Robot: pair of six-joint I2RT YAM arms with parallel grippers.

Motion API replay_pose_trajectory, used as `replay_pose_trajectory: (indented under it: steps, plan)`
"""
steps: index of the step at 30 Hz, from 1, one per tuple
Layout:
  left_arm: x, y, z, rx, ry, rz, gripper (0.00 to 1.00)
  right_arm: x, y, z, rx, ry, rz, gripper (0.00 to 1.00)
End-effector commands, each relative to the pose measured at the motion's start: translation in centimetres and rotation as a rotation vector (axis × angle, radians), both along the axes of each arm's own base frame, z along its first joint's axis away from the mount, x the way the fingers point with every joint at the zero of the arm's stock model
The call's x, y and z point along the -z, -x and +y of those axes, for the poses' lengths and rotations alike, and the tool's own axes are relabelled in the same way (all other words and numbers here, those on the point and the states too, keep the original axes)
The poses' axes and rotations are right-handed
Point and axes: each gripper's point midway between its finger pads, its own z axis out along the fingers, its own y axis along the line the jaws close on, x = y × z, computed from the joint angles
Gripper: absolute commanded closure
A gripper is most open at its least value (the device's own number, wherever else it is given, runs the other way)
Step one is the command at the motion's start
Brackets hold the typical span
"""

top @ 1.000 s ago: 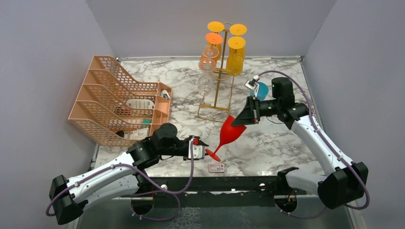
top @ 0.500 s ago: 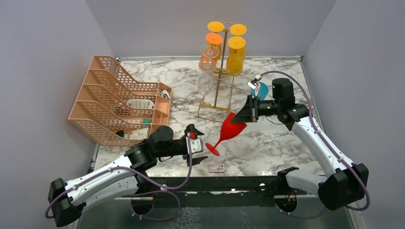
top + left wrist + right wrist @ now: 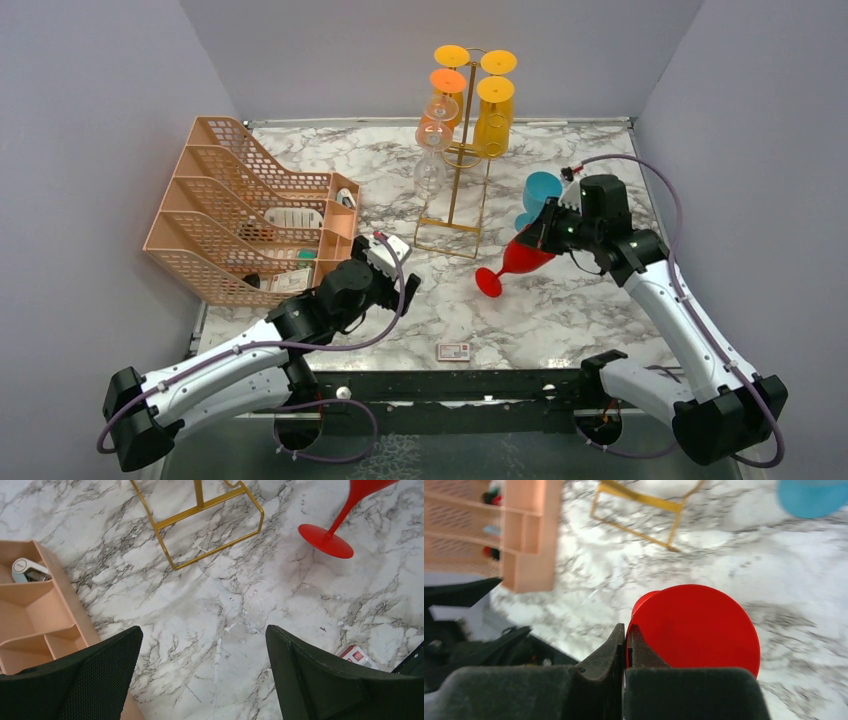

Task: Take the wine glass off the wine glass rack
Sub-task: Place the wine glass at the center of the board.

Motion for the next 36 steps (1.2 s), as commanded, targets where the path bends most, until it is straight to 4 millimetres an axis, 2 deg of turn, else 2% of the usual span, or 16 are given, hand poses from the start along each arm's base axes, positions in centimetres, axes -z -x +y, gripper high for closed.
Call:
replay_pose_trajectory:
  steps: [1,9,11,14,16,18,24,26,30,36]
  plan:
    - [-2.0,-1.0,1.9,-0.176,0.090,0.008,0.01,-0.2,-1.5,-4.8,0.248,0.175,-0.054,0.99]
    - [-2.3,-0.7,4.2,-0.246,0.123,-0.015,0.01,-1.5,-2.7,-10.3,0.522,0.298,-0.218,0.99]
    - [-2.7,-0.8,4.8,-0.272,0.138,-0.033,0.01,-0.7,-3.1,-11.7,0.582,0.354,-0.216,0.99]
    - [-3.2,-1.0,5.5,-0.302,0.143,-0.063,0.01,2.2,-3.8,-13.6,0.641,0.452,-0.132,0.99]
    - [-3.3,-1.1,5.9,-0.310,0.126,-0.079,0.01,3.7,-4.5,-13.4,0.614,0.427,-0.059,0.99]
    - [-3.4,-1.3,6.3,-0.324,0.116,-0.086,0.01,4.1,-5.3,-13.3,0.619,0.419,-0.051,0.99]
    - [-3.4,-1.5,6.7,-0.339,0.093,-0.104,0.01,3.3,-8.1,-16.6,0.703,0.460,-0.110,0.99]
    - [-3.5,-1.6,6.8,-0.344,0.087,-0.112,0.01,2.7,-9.4,-17.0,0.690,0.452,-0.125,0.99]
    - [-3.7,-1.5,7.0,-0.346,0.091,-0.119,0.01,2.0,-11.8,-17.1,0.656,0.463,-0.126,0.99]
    - [-3.9,-1.4,7.1,-0.347,0.104,-0.123,0.01,2.7,-14.2,-16.4,0.568,0.492,-0.095,0.99]
